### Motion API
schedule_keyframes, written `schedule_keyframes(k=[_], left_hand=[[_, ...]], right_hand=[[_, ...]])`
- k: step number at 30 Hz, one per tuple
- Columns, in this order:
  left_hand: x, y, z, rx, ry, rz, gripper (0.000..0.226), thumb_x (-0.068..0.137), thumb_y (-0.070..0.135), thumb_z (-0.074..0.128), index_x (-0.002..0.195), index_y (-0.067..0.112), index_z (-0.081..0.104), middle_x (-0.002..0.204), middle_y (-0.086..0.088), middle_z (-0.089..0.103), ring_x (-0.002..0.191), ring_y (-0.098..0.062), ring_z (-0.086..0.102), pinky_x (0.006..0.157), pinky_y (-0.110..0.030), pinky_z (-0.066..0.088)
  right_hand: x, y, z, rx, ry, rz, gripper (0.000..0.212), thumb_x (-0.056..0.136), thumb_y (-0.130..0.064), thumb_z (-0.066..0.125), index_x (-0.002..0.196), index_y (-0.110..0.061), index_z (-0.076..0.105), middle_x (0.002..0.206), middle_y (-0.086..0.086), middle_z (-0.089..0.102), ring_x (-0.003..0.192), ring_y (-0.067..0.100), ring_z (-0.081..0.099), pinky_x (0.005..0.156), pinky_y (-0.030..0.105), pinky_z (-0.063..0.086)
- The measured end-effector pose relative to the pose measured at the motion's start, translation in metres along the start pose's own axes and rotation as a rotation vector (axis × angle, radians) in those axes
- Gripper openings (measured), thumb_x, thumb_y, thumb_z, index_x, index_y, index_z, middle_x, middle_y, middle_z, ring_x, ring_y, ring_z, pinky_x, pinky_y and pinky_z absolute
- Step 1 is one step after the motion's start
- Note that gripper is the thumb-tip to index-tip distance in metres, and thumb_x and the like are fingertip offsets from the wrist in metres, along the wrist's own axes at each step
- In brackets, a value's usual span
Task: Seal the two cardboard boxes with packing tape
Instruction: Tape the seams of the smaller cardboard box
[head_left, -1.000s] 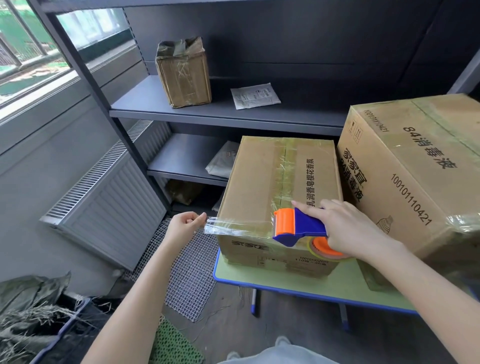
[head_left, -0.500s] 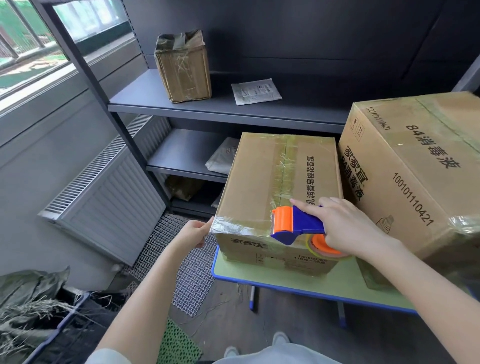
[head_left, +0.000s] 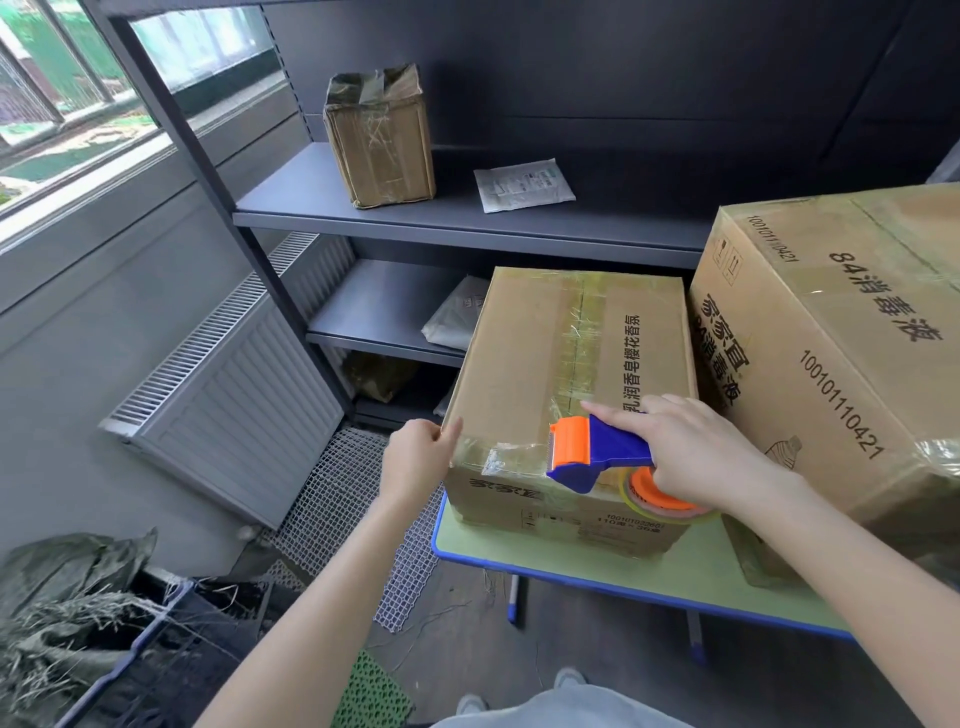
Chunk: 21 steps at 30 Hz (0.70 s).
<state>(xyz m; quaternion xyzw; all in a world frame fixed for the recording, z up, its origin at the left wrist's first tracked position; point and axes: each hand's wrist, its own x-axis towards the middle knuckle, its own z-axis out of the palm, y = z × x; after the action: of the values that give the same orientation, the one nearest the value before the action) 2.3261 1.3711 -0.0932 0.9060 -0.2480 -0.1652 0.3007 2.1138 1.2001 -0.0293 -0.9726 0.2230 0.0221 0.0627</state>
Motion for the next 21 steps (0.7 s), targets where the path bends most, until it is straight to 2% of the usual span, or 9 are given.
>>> schedule_keyframes(k=[3, 8, 11, 16, 19, 21], left_hand=[[-0.007, 0.008, 0.011, 0.056, 0.05, -0.041, 0.041, 0.095, 0.036, 0.05, 0.064, 0.008, 0.047, 0.061, -0.004, 0.053, 0.059, -0.023, 0.05, 0.053, -0.028, 0.033], [0.0, 0.008, 0.009, 0.037, 0.082, -0.063, 0.038, 0.092, 0.031, 0.057, 0.069, 0.001, 0.059, 0.054, -0.002, 0.052, 0.051, -0.019, 0.045, 0.046, -0.027, 0.028], [0.009, 0.005, 0.003, 0.006, 0.064, -0.07, 0.031, 0.091, 0.03, 0.059, 0.072, 0.007, 0.067, 0.054, 0.0, 0.053, 0.049, -0.015, 0.045, 0.045, -0.025, 0.028], [0.024, 0.0, -0.009, -0.037, 0.005, -0.054, 0.033, 0.089, 0.027, 0.062, 0.068, 0.001, 0.066, 0.052, -0.001, 0.052, 0.049, -0.016, 0.044, 0.049, -0.023, 0.03], [0.023, -0.003, -0.008, -0.008, 0.026, -0.032, 0.035, 0.089, 0.027, 0.062, 0.057, 0.015, 0.061, 0.045, 0.006, 0.05, 0.039, -0.007, 0.042, 0.041, -0.018, 0.027], [0.023, -0.005, -0.008, -0.015, 0.028, -0.027, 0.028, 0.089, 0.027, 0.063, 0.064, 0.016, 0.067, 0.048, 0.003, 0.056, 0.04, -0.006, 0.044, 0.041, -0.02, 0.03]], right_hand=[[0.0, -0.002, -0.001, -0.003, -0.009, 0.002, 0.076, 0.088, -0.016, 0.041, 0.142, -0.051, 0.002, 0.076, -0.012, 0.028, 0.084, 0.015, 0.032, 0.072, 0.027, 0.027], [-0.001, -0.006, -0.004, -0.029, -0.002, 0.008, 0.076, 0.089, -0.017, 0.042, 0.144, -0.049, 0.001, 0.075, -0.011, 0.027, 0.082, 0.014, 0.031, 0.071, 0.027, 0.024], [0.001, -0.013, -0.006, -0.021, 0.004, 0.031, 0.076, 0.089, -0.017, 0.043, 0.144, -0.047, 0.001, 0.075, -0.01, 0.028, 0.082, 0.015, 0.033, 0.07, 0.027, 0.026], [0.011, -0.031, -0.01, -0.073, -0.009, 0.018, 0.073, 0.091, -0.016, 0.04, 0.145, -0.046, 0.001, 0.077, -0.005, 0.028, 0.083, 0.017, 0.032, 0.068, 0.027, 0.023], [0.015, -0.036, -0.015, -0.112, -0.03, -0.011, 0.073, 0.09, -0.015, 0.04, 0.144, -0.046, 0.001, 0.077, -0.004, 0.031, 0.081, 0.017, 0.036, 0.067, 0.028, 0.026], [0.013, -0.037, -0.017, -0.124, -0.035, -0.009, 0.075, 0.089, -0.014, 0.039, 0.144, -0.047, 0.0, 0.075, -0.004, 0.03, 0.08, 0.018, 0.037, 0.066, 0.028, 0.026]])
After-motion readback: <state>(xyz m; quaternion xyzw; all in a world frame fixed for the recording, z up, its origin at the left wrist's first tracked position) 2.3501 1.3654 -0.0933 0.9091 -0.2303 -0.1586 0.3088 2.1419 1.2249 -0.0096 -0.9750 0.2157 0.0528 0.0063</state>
